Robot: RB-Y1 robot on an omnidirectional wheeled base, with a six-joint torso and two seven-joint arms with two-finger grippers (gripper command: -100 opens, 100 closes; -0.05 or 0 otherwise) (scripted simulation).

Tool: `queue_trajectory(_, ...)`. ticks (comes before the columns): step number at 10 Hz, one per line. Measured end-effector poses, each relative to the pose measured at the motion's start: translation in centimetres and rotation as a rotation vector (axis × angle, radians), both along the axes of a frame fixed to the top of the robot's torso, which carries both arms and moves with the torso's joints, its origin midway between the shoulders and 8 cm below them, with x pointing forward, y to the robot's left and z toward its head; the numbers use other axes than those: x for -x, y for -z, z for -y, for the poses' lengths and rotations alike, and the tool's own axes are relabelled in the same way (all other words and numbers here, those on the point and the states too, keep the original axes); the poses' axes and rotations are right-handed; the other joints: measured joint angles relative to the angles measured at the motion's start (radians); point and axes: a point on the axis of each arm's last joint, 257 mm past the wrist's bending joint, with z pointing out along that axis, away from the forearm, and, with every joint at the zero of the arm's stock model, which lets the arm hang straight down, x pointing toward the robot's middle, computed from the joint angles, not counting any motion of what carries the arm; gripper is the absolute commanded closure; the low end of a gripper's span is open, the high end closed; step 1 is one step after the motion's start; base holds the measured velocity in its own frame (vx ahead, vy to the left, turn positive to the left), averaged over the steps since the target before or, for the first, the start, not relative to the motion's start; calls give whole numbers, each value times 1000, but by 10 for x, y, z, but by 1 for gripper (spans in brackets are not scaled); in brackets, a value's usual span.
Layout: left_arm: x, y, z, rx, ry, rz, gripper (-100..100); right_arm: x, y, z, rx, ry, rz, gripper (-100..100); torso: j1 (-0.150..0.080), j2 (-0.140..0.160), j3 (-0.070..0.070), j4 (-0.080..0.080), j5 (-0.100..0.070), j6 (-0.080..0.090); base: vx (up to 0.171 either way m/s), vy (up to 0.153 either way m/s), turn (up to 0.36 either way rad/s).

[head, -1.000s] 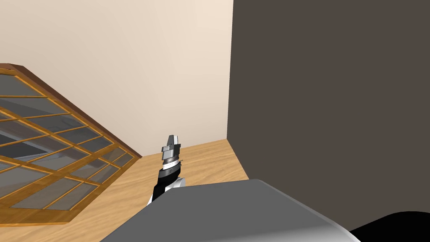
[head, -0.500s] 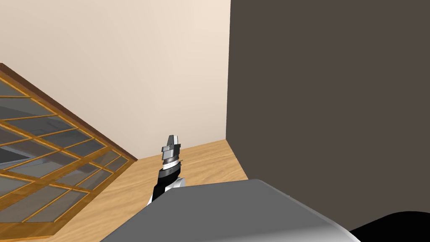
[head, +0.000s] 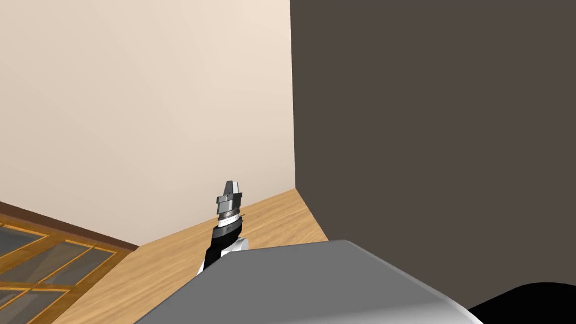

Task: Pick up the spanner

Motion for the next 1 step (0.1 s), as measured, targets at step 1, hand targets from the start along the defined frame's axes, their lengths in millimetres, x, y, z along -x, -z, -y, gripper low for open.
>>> queue_trajectory(1,0,0,0,0,0,0,0,1,-1,0,0,-6,-2,0,0,3,2,1,0,-2,9,3,14)
